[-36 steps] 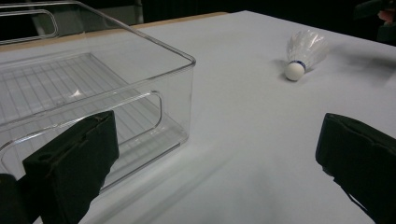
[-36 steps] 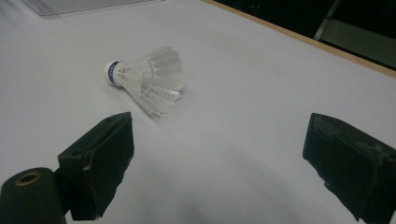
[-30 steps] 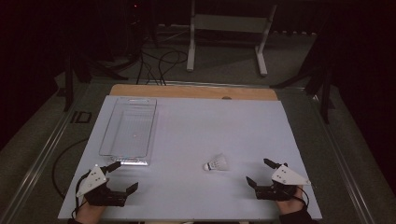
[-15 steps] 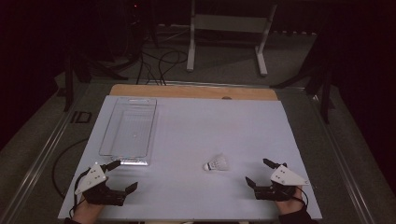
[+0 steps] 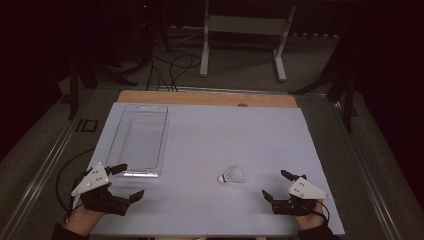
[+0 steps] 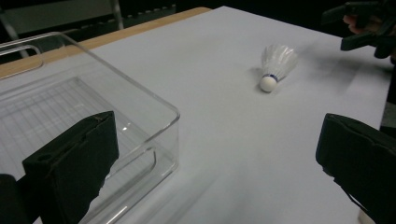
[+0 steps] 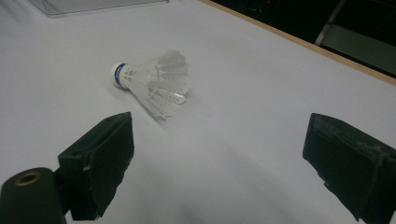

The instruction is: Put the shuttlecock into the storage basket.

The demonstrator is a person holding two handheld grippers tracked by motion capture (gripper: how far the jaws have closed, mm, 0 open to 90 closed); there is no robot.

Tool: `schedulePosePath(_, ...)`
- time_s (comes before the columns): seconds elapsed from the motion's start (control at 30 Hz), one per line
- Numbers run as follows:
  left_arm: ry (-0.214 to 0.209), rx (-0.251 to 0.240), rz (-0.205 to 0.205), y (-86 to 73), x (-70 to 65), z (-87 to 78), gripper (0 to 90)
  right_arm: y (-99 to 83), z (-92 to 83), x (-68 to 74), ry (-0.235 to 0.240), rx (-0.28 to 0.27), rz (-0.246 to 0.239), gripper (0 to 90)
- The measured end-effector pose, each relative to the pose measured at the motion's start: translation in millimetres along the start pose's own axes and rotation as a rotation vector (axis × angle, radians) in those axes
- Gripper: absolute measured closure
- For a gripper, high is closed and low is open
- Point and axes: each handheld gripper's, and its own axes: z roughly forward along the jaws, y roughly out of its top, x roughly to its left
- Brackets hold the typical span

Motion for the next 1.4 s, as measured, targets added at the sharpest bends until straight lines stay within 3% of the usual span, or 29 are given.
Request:
schedulePosePath(0.13, -0.013, 0.031, 0.002, 6.0, -1.1, 1.4, 0.3, 0.0, -0.1, 0.0, 0.002, 0.002, -0.002, 8.7)
schedulePosePath(0.17, -0.027, 0.068, 0.008, 9.9, -3.0, 3.6, 0.3, 0.0, -0.1, 0.2, 0.004, 0.000, 0.000, 8.7)
schedulePosePath(0.33, -0.043, 0.153, 0.039, 15.7, -6.7, 10.4, 0.3, 0.2, 0.0, 0.2, 0.008, -0.001, -0.001, 8.7)
schedulePosePath(0.57, -0.078, 0.218, 0.066, 20.4, -8.9, 16.8, 0.3, 0.4, -0.1, 0.1, 0.010, -0.004, -0.001, 8.7)
schedulePosePath(0.7, -0.101, 0.289, 0.089, 24.6, -11.5, 22.0, 0.3, 0.6, -0.1, 0.2, 0.011, -0.003, -0.003, 8.7)
schedulePosePath(1.4, -0.137, 0.483, 0.125, 36.5, -15.8, 44.7, 0.4, 1.1, -0.5, 0.5, 0.008, -0.003, -0.001, 8.7)
